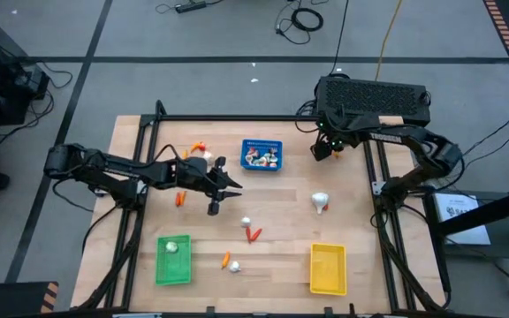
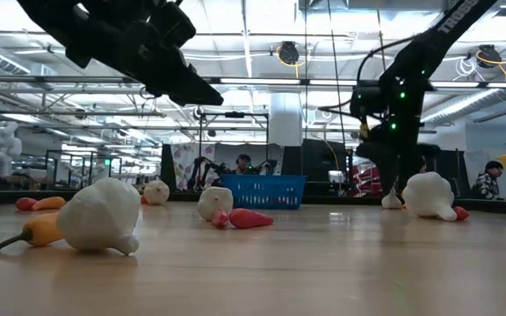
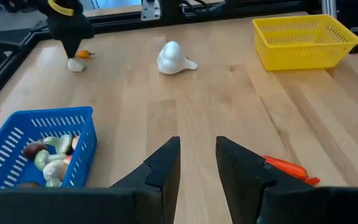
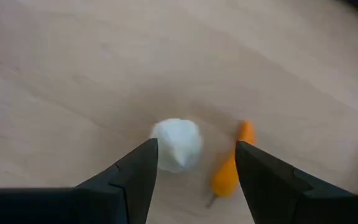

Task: Sort produce into baskets
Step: Put the white garlic into the green bin

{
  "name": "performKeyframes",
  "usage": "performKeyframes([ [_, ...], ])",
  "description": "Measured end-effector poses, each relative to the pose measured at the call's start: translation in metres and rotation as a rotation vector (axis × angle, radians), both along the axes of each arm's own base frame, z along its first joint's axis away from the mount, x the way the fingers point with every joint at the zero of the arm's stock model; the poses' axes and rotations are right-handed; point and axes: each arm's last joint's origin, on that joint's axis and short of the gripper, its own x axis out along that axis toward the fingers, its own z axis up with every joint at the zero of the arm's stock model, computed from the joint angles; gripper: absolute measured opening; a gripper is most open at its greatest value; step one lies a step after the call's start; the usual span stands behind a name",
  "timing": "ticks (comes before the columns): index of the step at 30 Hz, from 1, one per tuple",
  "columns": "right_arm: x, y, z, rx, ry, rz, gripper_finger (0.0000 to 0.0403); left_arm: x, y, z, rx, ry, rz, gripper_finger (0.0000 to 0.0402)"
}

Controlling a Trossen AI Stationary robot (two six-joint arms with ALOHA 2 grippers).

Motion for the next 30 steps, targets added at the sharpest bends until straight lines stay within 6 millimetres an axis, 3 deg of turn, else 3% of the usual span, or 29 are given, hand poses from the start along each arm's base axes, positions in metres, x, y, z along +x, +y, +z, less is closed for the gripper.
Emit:
performKeyframes([
  [5,0.003,-0.002,-0.008,0.035,-0.001,0.017,0.0173,-0.003,0.0,-0.006,0.0,-0.021,0.006,0.0111],
  [18,0.004,-0.001,-0.007,0.027,0.019,0.085,0.0012,-0.006,0.01,-0.009,0.085,-0.013,0.05,0.0111],
  [23,0.011,0.008,0.002,0.049,-0.028,0.162,0.0006,-0.017,0.035,-0.018,0.151,-0.141,0.137,0.0111],
  [30,0.044,0.042,0.044,-0.019,-0.191,0.335,0.0002,-0.053,0.064,-0.029,0.058,-0.428,0.349,0.0111],
])
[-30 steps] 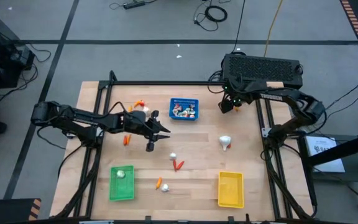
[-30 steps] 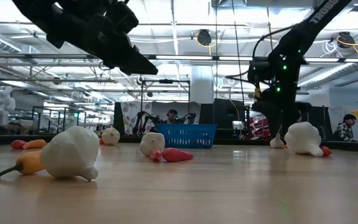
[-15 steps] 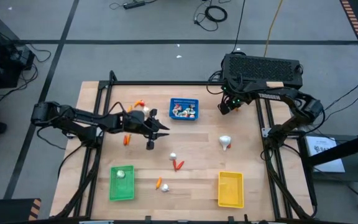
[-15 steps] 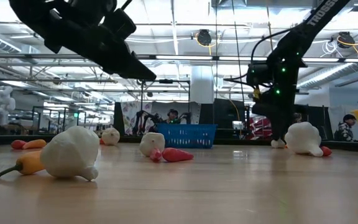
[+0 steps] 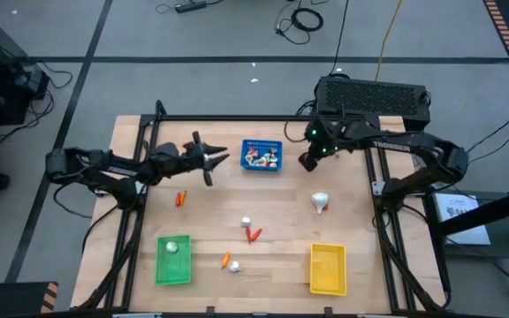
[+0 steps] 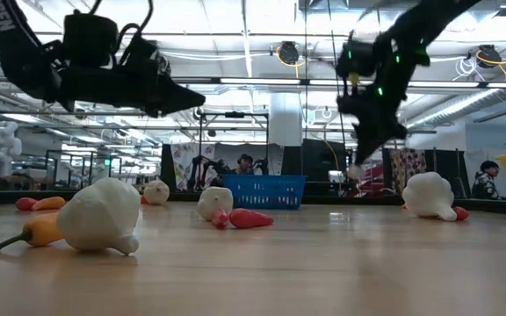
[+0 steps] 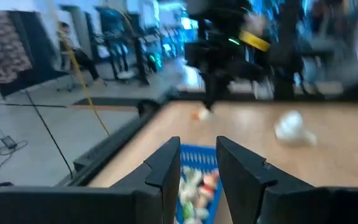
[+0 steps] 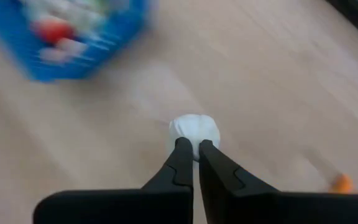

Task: Sort produce into baskets
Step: Put the white garlic into the green bin

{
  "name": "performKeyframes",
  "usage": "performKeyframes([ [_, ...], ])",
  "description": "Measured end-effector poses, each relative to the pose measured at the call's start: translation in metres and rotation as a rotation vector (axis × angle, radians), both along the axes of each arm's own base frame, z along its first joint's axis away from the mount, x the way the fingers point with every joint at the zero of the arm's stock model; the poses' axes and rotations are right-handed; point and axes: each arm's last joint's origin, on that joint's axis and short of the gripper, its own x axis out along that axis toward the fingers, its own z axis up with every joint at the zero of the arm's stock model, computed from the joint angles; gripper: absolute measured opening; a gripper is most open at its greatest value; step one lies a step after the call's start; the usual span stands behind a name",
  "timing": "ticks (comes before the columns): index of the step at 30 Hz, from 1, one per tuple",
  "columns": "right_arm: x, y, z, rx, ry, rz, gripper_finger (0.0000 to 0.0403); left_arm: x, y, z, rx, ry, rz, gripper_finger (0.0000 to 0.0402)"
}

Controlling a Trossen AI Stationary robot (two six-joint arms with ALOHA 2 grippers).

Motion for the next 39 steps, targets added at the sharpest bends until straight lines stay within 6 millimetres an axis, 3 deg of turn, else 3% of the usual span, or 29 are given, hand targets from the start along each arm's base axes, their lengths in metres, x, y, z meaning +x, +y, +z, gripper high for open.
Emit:
performKeyframes([
  [9,0.058,0.087,0.03,-0.11,-0.355,0.324,0.0001,-0.002,0.002,-0.006,-0.043,0.026,0.011,0.0111],
  [16,0.092,0.145,0.048,-0.313,-0.678,0.565,0.0,-0.003,0.003,-0.009,0.01,0.069,0.04,0.0111],
  [21,0.128,0.172,0.026,-0.487,-0.854,0.719,0.0,-0.003,0.004,-0.009,0.016,0.074,0.075,0.0111],
  [26,0.165,0.19,-0.011,-0.504,-1.103,0.874,0.0,-0.003,0.005,-0.01,0.015,0.08,0.085,0.0111],
  [33,0.236,0.203,-0.04,-0.396,-1.113,0.985,0.0,-0.004,0.006,-0.014,0.005,0.132,0.15,0.0111],
  [39,0.279,0.214,-0.049,-0.252,-1.092,1.088,0.0,-0.005,0.006,-0.02,-0.013,0.186,0.137,0.0111],
])
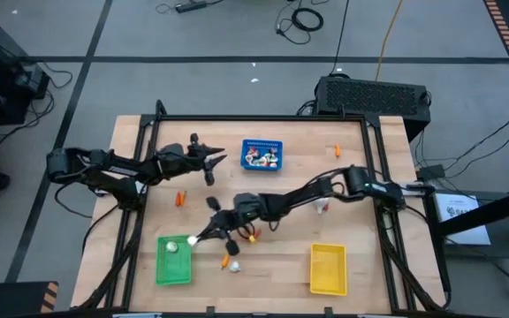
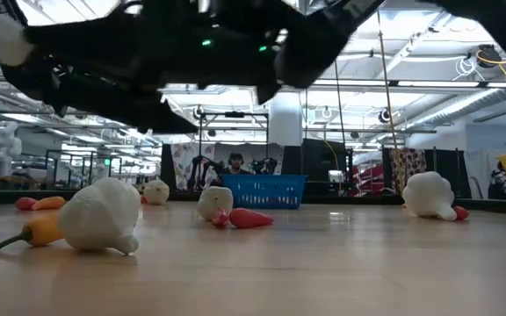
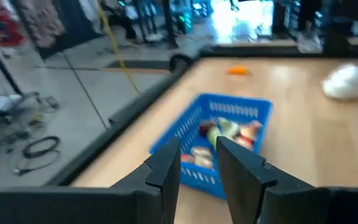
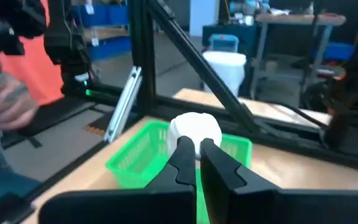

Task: Sort produce into baskets
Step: Put the white garlic into the green bin

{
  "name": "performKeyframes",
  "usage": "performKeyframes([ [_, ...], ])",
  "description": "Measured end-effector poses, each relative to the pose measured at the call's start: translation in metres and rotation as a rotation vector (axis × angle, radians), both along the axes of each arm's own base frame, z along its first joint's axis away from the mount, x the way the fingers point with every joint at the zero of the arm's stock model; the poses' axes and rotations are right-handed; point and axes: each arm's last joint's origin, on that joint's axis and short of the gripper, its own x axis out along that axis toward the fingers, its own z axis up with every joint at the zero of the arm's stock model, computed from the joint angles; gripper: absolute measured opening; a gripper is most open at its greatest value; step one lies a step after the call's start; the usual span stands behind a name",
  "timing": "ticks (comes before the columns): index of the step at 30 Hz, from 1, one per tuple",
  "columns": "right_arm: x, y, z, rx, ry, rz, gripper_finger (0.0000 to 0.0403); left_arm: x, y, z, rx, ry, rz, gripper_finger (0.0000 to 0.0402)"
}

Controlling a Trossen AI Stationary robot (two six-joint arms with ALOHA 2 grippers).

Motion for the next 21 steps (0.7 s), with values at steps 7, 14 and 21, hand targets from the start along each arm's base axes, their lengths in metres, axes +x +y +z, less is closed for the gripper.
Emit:
performKeyframes([
  [7,0.03,0.009,-0.022,0.048,-0.006,0.059,0.0,0.0,-0.002,-0.002,0.026,0.032,-0.079,0.0111],
  [14,0.047,0.017,-0.034,0.111,-0.005,0.087,0.0,0.001,-0.002,-0.001,0.032,0.021,-0.076,0.0111],
  [21,0.054,0.018,-0.04,0.155,0.006,0.083,0.0,0.001,-0.002,0.001,0.039,0.005,-0.073,0.0111],
])
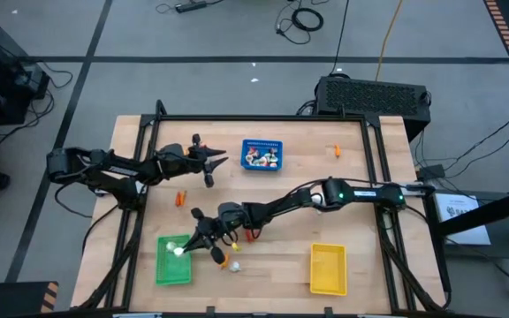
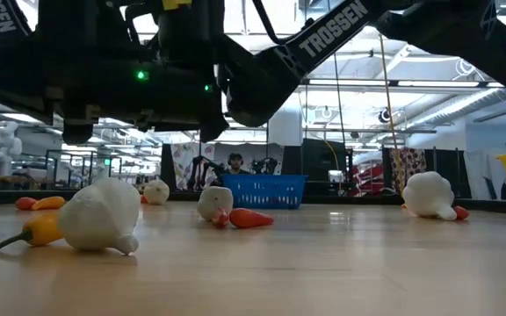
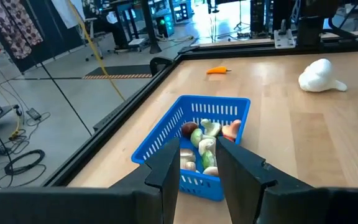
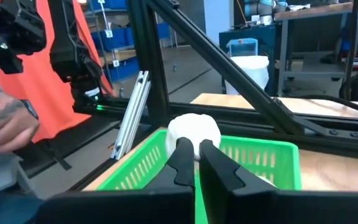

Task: Sort produce into baskets
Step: Put the white garlic into the green bin

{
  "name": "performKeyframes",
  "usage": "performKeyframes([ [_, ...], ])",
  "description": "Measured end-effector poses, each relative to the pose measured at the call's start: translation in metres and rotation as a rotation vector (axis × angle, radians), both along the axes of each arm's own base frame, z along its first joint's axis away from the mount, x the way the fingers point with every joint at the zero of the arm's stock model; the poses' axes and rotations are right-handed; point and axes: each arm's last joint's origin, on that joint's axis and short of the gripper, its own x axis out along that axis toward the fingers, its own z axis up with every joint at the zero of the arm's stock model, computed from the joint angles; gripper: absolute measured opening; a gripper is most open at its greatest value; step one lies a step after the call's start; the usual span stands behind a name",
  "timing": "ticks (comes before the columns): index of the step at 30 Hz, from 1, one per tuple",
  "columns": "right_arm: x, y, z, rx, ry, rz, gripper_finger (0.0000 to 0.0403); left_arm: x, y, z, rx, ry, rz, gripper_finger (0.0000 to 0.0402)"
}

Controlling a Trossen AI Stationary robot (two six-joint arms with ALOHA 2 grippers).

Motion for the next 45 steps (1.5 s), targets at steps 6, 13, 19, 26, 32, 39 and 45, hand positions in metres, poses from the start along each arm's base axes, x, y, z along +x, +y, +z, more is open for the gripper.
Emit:
performKeyframes([
  [6,0.0,0.0,0.0,-0.003,-0.003,-0.004,0.0023,0.0,0.0,0.002,0.006,-0.015,-0.001,0.0111],
  [13,0.0,0.0,0.0,-0.003,-0.002,-0.008,0.0062,0.0,0.0,0.002,0.005,-0.015,-0.002,0.0111],
  [19,0.0,-0.002,-0.001,-0.001,0.011,-0.01,0.0088,0.001,0.0,0.003,0.005,-0.017,-0.006,0.0111],
  [26,-0.004,-0.027,0.033,0.069,0.196,0.126,0.0095,0.002,0.001,0.004,0.005,-0.018,-0.006,0.0111],
  [32,-0.037,-0.045,0.07,0.08,0.617,0.305,0.0094,0.002,0.001,0.003,0.005,-0.016,-0.007,0.0111],
  [39,-0.113,-0.053,0.15,-0.113,0.932,0.192,0.0093,0.002,0.001,0.004,0.005,-0.017,-0.007,0.0111],
  [45,-0.167,-0.059,0.195,-0.194,1.169,-0.118,0.0093,0.002,0.001,0.004,0.005,-0.017,-0.007,0.0111],
])
